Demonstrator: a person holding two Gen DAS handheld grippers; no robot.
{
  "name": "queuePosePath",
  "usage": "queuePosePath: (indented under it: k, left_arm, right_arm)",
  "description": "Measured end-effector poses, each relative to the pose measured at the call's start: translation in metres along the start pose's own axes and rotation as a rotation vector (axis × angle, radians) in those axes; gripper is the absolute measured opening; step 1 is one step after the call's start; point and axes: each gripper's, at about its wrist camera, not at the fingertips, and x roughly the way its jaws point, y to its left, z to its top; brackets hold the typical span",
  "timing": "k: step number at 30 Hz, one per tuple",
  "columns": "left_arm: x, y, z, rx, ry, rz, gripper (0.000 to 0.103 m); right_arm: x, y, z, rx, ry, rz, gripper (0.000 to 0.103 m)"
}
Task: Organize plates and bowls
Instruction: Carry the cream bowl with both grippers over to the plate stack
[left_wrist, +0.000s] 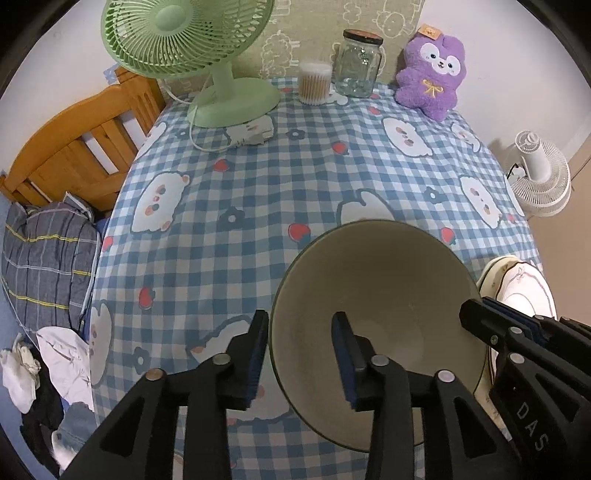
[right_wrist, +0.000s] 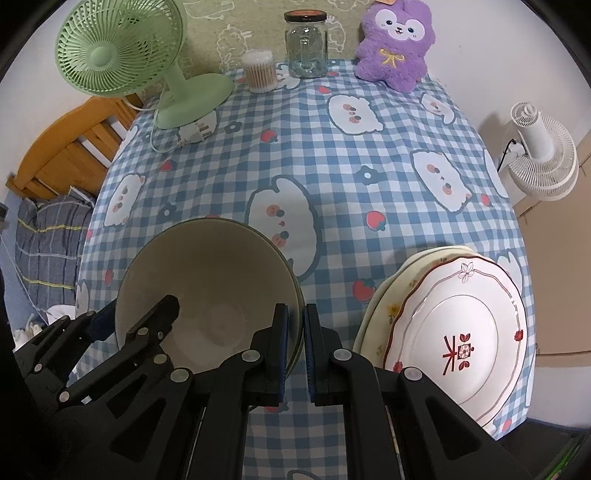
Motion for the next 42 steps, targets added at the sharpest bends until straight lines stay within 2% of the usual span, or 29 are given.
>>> queuePosePath:
  k: [11, 16, 20, 23, 32, 37, 42]
  left_arm:
    - [-0.01, 0.002, 0.0, 0.011, -0.016, 0.007, 0.058]
    - [-0.014, 0.004, -0.002, 0.022, -0.01, 0.013, 0.061]
    - [-0.013, 0.005, -0.004, 0.024, 0.002, 0.012, 0.063]
    - [-0.008, 0.006, -0.005, 0.023, 0.013, 0.022, 0.069]
    - [0.017, 0.007, -0.006, 0.047, 0.069, 0.034, 0.072]
    - [0.026, 0.006, -0.003, 0.063, 0.075, 0.047, 0.072]
    - [0.033, 0.011, 0.001, 0.036, 0.083, 0.036, 0.072]
  right_arm:
    - [-0.005, 0.003, 0.001, -0.004, 0.009, -0.008, 0.012]
    - [-0.007, 0.003, -0.001, -0.001, 0.01, -0.022, 0.024]
    - [-0.006, 0.003, -0.004, -0.004, 0.016, -0.018, 0.025]
    - [-0.003, 0.002, -0.005, 0.002, 0.022, -0.017, 0.025]
    - [0.017, 0.003, -0.003, 0.001, 0.049, -0.005, 0.026]
    - [0.028, 0.001, -0.001, 0.017, 0.068, -0.005, 0.027]
    - [0.036, 0.001, 0.001, 0.018, 0.072, -0.001, 0.03]
